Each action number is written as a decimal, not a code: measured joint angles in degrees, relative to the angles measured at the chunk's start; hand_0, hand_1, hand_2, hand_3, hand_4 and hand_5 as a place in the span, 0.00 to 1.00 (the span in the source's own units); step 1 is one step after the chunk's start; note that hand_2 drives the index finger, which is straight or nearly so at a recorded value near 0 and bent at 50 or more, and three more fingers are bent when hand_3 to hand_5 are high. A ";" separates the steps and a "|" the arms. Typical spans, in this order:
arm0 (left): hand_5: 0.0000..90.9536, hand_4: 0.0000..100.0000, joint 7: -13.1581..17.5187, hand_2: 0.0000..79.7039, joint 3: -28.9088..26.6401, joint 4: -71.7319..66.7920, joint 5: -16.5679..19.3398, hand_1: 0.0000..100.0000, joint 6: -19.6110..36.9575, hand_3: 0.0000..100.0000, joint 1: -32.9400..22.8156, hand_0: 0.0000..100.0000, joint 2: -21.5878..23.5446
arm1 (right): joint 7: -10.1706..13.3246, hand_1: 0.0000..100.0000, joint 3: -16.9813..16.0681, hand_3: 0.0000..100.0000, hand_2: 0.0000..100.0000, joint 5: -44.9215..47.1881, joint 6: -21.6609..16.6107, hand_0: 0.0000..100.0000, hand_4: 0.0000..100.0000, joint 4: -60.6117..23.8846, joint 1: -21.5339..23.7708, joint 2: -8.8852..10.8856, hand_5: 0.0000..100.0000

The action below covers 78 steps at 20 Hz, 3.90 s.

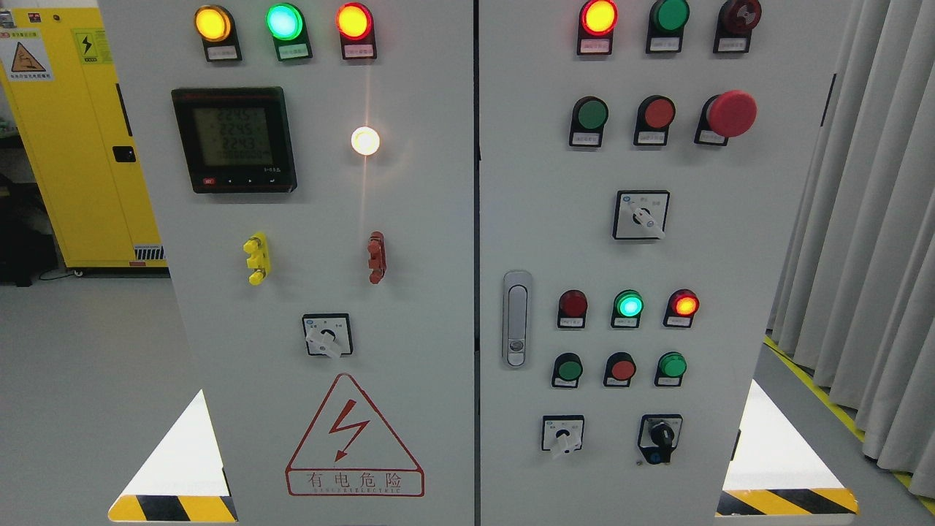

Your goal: Press green start button

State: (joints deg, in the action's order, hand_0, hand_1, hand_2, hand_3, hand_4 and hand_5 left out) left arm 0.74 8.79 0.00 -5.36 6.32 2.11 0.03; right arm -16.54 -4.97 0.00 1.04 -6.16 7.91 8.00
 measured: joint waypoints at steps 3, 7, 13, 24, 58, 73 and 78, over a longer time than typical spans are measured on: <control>0.00 0.00 0.00 0.00 0.00 0.00 0.00 0.56 0.00 0.00 0.00 0.12 -0.01 | 0.00 0.26 -0.05 0.00 0.00 0.00 -0.90 0.15 0.00 0.44 0.00 0.02 0.00; 0.00 0.00 0.00 0.00 0.00 0.00 0.00 0.56 0.12 0.00 0.00 0.12 -0.01 | 0.04 0.26 -0.09 0.00 0.00 0.00 -2.04 0.15 0.00 0.87 -0.01 0.02 0.00; 0.00 0.00 0.00 0.00 0.00 0.00 0.00 0.56 0.22 0.00 0.00 0.12 -0.02 | 0.04 0.27 -0.11 0.00 0.00 0.00 -2.94 0.15 0.00 1.05 -0.08 -0.01 0.00; 0.00 0.00 0.00 0.00 -0.07 0.00 0.00 0.56 0.26 0.00 -0.02 0.12 -0.02 | 4.26 0.37 2.75 0.00 0.00 -6.06 -15.68 0.15 0.00 -6.86 -0.12 -1.18 0.00; 0.00 0.00 -0.03 0.00 -0.08 0.00 0.01 0.56 0.28 0.00 -2.10 0.12 -4.65 | -0.81 0.64 4.87 0.71 0.00 -33.59 -29.02 0.20 0.74 -83.60 3.27 -1.60 0.63; 0.00 0.00 -0.03 0.00 0.03 0.00 0.08 0.56 0.27 0.00 -2.11 0.12 -5.70 | 4.73 0.69 4.93 0.71 0.00 -50.35 -29.77 0.26 0.77 -94.83 -10.66 -1.47 0.77; 0.00 0.00 -0.03 0.00 0.03 0.00 0.09 0.56 0.27 0.00 -2.11 0.12 -5.84 | 4.82 0.71 4.95 0.71 0.00 -53.41 -29.77 0.27 0.77 -96.57 -13.75 -1.44 0.77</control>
State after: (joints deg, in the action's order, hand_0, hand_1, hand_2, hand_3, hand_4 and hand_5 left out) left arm 0.71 8.82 0.00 -5.28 6.59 0.00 -5.81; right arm -11.72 -0.02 -53.41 -28.73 -102.73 -5.84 6.57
